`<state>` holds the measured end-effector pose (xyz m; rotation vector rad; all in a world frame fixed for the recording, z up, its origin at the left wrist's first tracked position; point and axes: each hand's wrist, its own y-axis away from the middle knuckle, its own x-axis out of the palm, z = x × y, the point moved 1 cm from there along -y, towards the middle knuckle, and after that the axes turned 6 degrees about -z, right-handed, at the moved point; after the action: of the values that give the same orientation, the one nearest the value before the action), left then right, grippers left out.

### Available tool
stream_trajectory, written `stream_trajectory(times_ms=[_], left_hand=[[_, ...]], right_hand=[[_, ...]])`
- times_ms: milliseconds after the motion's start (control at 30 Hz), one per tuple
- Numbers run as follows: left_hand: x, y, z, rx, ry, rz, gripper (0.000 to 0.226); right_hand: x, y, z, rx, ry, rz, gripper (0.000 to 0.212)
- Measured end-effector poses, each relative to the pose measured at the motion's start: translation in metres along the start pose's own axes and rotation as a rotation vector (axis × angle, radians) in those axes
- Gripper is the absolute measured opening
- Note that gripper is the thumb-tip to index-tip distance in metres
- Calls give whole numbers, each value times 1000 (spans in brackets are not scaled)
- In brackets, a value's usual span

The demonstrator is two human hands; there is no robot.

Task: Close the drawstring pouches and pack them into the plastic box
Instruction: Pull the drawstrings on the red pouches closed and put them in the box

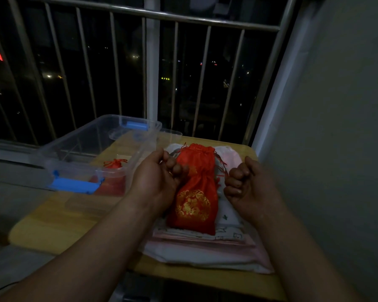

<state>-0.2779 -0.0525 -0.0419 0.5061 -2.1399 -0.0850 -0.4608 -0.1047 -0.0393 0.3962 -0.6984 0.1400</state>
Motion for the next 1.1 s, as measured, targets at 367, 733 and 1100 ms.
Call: stream_trajectory(times_ms=[367, 733, 1100], left_hand=[[11, 18, 9, 547, -1176, 233, 39], [10, 17, 28, 773, -1416, 378, 24], [16, 11, 14, 458, -931, 138, 24]], right_hand=[[8, 3, 5, -302, 524, 15, 53], [38, 9, 5, -611, 941, 63, 46], [12, 17, -7, -462, 1070, 155, 15]])
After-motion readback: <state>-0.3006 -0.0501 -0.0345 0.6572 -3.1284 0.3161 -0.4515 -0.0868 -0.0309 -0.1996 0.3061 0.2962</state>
